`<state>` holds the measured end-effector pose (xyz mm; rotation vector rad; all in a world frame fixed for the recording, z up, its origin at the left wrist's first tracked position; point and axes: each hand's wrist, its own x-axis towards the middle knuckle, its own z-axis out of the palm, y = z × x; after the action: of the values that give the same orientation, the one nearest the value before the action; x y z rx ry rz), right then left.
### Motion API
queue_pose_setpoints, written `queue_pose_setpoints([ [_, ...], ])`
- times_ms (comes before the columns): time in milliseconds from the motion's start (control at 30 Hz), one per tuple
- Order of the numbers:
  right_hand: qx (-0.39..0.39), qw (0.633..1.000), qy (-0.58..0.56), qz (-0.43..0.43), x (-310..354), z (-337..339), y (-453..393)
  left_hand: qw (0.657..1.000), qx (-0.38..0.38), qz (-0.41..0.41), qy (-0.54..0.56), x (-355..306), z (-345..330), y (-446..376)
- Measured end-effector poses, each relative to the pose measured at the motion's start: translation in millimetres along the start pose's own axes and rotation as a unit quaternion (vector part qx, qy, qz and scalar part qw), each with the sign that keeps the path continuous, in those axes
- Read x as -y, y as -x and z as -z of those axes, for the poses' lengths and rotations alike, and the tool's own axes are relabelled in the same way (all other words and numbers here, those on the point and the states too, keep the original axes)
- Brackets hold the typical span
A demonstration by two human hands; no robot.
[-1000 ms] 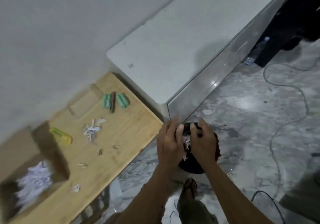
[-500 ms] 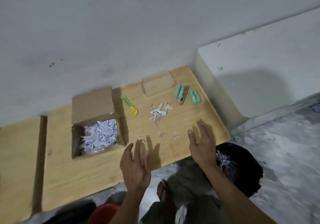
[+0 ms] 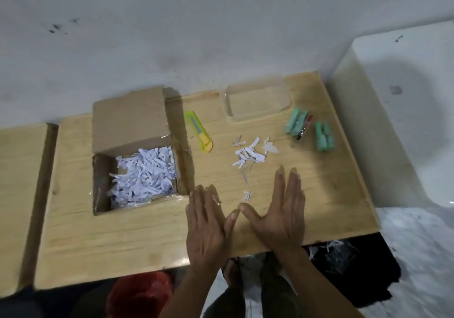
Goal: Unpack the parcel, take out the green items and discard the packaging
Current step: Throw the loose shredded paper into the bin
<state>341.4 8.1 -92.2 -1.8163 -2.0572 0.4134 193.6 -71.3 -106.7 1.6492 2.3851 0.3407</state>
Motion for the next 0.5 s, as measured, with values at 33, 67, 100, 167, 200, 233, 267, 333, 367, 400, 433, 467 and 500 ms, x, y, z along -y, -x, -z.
queue_pose_setpoints([
  [33,0.014,1.0,0.002,0.006,0.0,-0.9,-6.1,1.0,-0.016,0.006,0.014,-4.9,-0.6,-8.4],
  [67,0.026,1.0,0.002,0.014,-0.1,-2.4,-12.4,0.999,-0.027,0.018,0.034,-8.4,-0.8,-18.4],
  [100,0.034,0.999,0.001,0.021,0.2,-3.9,-19.0,0.998,-0.037,0.03,0.051,-11.1,0.4,-29.3],
  [167,0.041,0.999,-0.007,0.028,2.5,-7.5,-34.1,0.995,-0.056,0.042,0.071,-12.1,1.9,-50.7],
  [200,0.044,0.998,-0.011,0.032,3.5,-9.0,-42.0,0.994,-0.065,0.046,0.08,-12.9,3.1,-61.6],
  [233,0.046,0.998,-0.012,0.038,4.5,-10.5,-50.0,0.992,-0.078,0.05,0.088,-12.3,3.7,-72.7],
  [267,0.048,0.998,-0.011,0.049,5.0,-11.9,-57.6,0.99,-0.09,0.056,0.088,-9.9,2.8,-83.2],
  [333,0.055,0.996,-0.008,0.076,5.4,-14.5,-72.0,0.99,-0.104,0.068,0.068,-1.1,0.7,-102.3],
  [367,0.062,0.994,-0.01,0.085,5.6,-15.5,-79.1,0.991,-0.104,0.07,0.051,4.0,-0.2,-110.1],
  [400,0.072,0.993,-0.015,0.092,5.9,-16.6,-86.1,0.991,-0.102,0.071,0.041,7.6,0.2,-116.1],
  [433,0.082,0.992,-0.023,0.099,6.4,-17.5,-92.7,0.992,-0.101,0.07,0.037,10.1,1.3,-120.1],
  [467,0.091,0.99,-0.033,0.106,7.3,-18.8,-98.9,0.992,-0.101,0.065,0.032,11.2,3.5,-122.7],
  [500,0.101,0.987,-0.042,0.116,8.3,-20.6,-104.6,0.993,-0.099,0.056,0.027,11.5,5.9,-124.0],
])
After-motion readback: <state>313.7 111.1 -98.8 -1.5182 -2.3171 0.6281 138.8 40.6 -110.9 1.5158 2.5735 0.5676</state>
